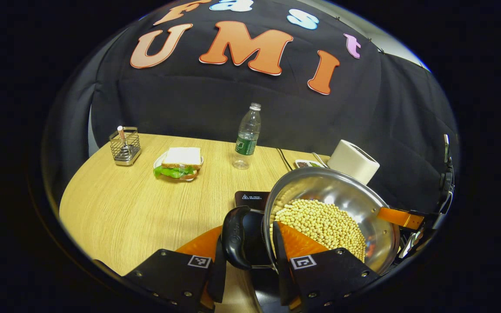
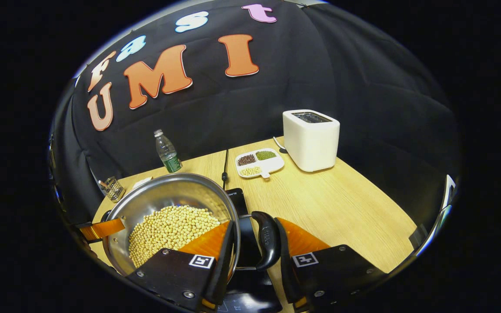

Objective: First push the handle of the pot to place it horizontally, then grasp the pot with both hands and set it on the induction cooktop.

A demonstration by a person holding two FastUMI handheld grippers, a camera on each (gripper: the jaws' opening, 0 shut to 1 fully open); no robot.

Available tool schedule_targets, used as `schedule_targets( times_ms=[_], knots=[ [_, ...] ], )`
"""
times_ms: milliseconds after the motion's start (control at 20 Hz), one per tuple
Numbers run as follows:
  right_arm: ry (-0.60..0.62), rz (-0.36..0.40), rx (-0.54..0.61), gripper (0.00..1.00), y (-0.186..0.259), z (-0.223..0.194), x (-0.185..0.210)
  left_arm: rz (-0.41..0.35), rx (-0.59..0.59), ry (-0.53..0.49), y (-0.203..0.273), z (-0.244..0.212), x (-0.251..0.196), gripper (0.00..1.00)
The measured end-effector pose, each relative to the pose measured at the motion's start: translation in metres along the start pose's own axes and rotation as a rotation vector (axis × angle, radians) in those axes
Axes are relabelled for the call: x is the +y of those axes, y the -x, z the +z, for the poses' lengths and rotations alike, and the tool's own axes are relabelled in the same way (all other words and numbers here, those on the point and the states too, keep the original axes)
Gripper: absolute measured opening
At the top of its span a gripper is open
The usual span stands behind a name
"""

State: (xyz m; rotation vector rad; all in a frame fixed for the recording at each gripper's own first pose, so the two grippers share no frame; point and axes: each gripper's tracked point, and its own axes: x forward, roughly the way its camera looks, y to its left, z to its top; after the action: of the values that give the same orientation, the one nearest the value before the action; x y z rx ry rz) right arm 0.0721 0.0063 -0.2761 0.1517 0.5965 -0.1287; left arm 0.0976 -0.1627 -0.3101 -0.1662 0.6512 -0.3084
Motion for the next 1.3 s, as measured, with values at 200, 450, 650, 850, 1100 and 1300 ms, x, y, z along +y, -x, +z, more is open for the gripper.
schedule_targets(
  times_ms=[200,450,650,850,1100,1300],
  knots=[
    [0.004,-0.004,0.024,0.52,-0.005,-0.006,0.000,0.004,0.018,0.005,-0.005,-0.004,0.000,0.51],
    [0.001,-0.005,0.043,0.51,-0.008,-0.010,0.001,0.006,0.023,0.011,-0.009,-0.004,0.000,0.51],
    [0.004,0.002,0.042,0.52,-0.011,-0.010,0.000,0.000,0.006,0.021,-0.006,-0.003,0.001,0.51],
    [0.009,0.013,0.025,0.57,-0.009,-0.008,-0.002,-0.009,-0.019,0.041,-0.006,0.000,0.002,0.52],
    [-0.046,0.058,0.042,0.78,-0.008,-0.009,0.005,-0.009,-0.034,0.040,-0.003,0.002,0.001,0.55],
    [-0.024,0.012,0.024,0.94,-0.005,-0.006,-0.004,0.032,-0.095,-0.039,0.009,0.021,0.009,0.59]
  ],
)
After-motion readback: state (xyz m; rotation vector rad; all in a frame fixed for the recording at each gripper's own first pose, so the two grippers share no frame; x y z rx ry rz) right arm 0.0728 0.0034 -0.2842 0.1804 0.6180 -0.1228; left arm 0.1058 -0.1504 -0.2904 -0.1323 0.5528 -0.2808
